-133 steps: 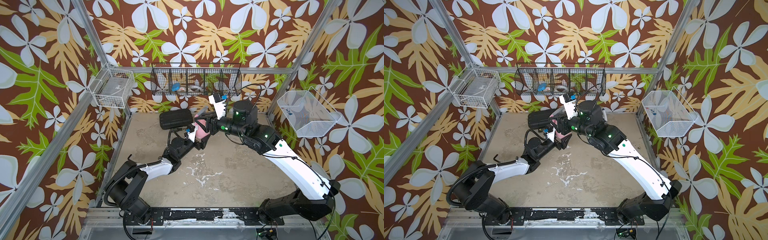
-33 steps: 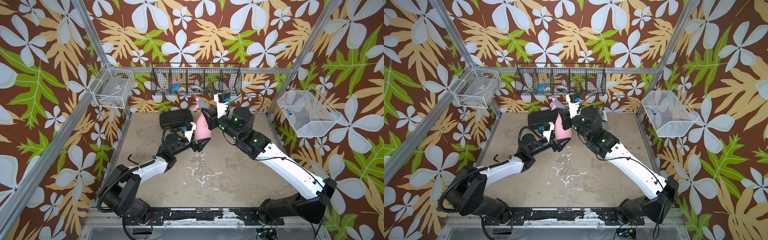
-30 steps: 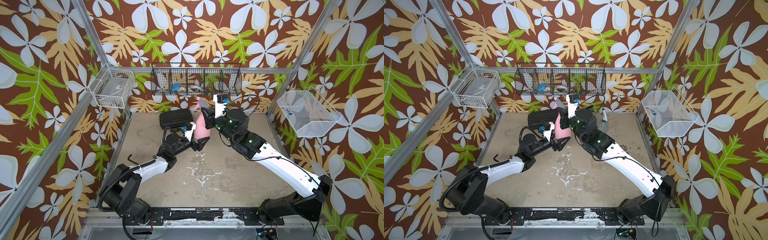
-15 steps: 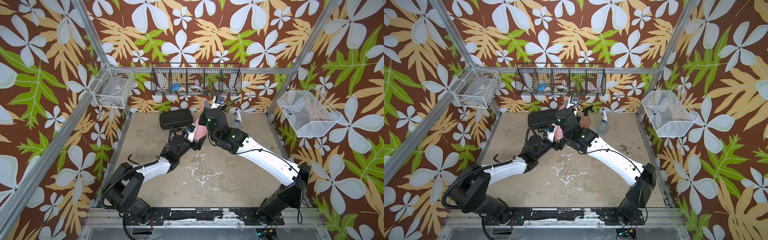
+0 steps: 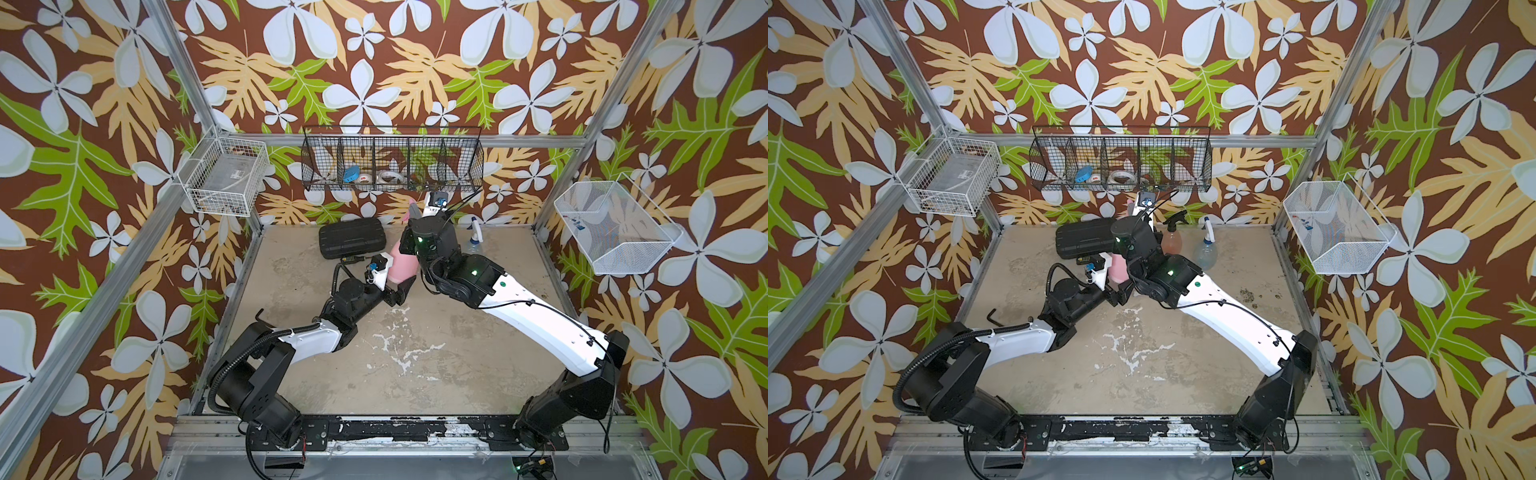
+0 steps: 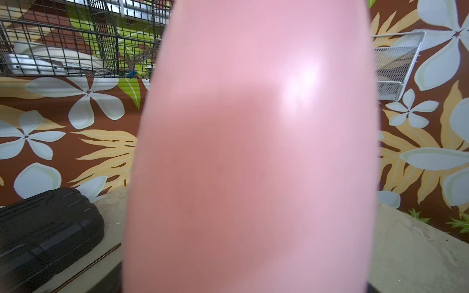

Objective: Attach spray nozzles to spray bottles
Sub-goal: Screw the spray nozzle on the spray bottle.

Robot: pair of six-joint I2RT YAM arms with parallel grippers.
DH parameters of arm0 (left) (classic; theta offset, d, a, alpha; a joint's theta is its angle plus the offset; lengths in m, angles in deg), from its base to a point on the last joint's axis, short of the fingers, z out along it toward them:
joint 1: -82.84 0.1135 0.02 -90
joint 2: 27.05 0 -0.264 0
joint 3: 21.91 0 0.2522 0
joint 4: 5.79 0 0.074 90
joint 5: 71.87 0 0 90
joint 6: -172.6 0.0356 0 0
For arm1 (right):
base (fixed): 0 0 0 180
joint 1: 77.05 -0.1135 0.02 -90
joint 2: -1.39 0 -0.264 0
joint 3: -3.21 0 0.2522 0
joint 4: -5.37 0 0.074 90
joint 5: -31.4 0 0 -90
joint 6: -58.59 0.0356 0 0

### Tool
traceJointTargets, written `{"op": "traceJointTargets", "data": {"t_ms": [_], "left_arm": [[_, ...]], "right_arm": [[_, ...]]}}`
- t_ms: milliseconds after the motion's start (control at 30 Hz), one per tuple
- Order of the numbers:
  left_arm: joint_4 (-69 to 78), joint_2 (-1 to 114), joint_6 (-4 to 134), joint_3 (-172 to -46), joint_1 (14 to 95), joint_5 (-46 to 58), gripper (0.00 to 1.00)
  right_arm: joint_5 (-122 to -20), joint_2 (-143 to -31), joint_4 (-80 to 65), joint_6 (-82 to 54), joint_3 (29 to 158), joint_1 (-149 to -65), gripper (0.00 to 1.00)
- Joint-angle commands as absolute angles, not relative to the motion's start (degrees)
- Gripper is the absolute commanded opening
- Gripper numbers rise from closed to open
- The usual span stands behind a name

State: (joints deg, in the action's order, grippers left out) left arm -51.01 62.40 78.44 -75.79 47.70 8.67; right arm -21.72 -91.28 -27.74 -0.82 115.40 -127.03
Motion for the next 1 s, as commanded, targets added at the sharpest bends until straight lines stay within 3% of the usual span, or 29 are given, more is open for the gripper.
{"op": "traceJointTargets", "data": {"t_ms": [0,533,633,800,967], "left_arm": [[-71.3,62.5,75.7,-76.3,47.8,7.2,0.5],[-75.3,65.5,74.5,-76.0,47.8,4.9,0.49],[-75.2,65.8,74.3,-76.4,47.8,4.7,0.49],[-75.1,66.3,73.7,-76.6,47.8,4.6,0.48],[-74.1,66.3,73.7,-76.2,47.8,4.2,0.48]], "right_arm": [[-27.0,-91.1,-36.6,-4.8,114.5,-127.3,0.2],[-34.2,-88.3,-35.6,-9.1,116.7,-127.3,0.38],[-36.8,-87.5,-35.3,-10.4,116.6,-127.3,0.48],[-43.5,-84.7,-34.0,-15.6,115.3,-127.2,0.74],[-47.3,-80.9,-36.2,-20.5,115.4,-127.0,0.83]]}}
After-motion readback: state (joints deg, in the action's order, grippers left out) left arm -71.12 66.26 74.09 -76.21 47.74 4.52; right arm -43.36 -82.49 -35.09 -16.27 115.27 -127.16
